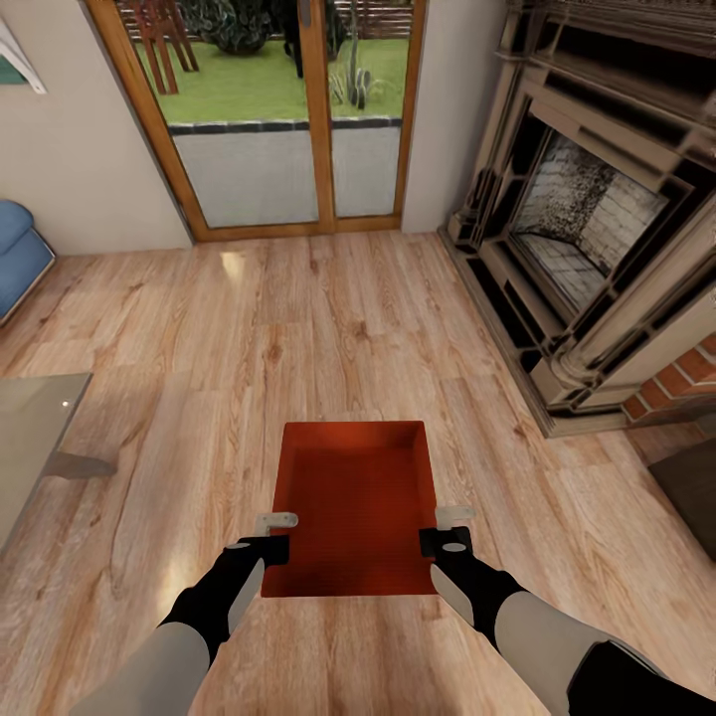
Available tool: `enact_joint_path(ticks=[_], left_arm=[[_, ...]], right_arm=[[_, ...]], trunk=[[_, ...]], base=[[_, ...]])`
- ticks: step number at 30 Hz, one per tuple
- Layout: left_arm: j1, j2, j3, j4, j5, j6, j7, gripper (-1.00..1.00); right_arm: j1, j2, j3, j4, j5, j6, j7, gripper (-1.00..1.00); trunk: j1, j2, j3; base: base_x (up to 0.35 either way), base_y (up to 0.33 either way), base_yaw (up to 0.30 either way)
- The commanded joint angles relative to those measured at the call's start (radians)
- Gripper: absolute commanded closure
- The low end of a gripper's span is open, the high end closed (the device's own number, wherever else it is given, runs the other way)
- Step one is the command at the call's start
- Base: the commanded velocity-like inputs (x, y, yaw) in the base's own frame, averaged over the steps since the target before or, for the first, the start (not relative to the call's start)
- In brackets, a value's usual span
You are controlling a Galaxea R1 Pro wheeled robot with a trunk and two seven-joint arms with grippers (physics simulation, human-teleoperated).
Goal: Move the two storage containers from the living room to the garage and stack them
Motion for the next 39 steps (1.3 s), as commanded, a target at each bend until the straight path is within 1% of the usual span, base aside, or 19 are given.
enact_joint_path(ticks=[1, 13, 39], left_arm=[[0.000, 0.001, -0.005, 0.002, -0.005, 0.007, 0.013, 1.00], [0.000, 0.000, -0.005, 0.003, -0.005, 0.008, 0.013, 1.00], [0.000, 0.001, -0.005, 0.002, -0.005, 0.005, 0.013, 1.00]], right_arm=[[-0.002, -0.001, 0.003, -0.012, 0.012, 0.006, -0.007, 1.00], [-0.002, 0.002, 0.003, -0.013, 0.012, 0.005, -0.008, 1.00], [-0.002, 0.001, 0.003, -0.012, 0.012, 0.005, -0.017, 1.00]], trunk=[[-0.004, 0.007, 0.003], [-0.050, 0.091, 0.040], [-0.150, 0.273, 0.122]], base=[[0.000, 0.000, 0.000], [0.000, 0.000, 0.000], [0.000, 0.000, 0.000]])
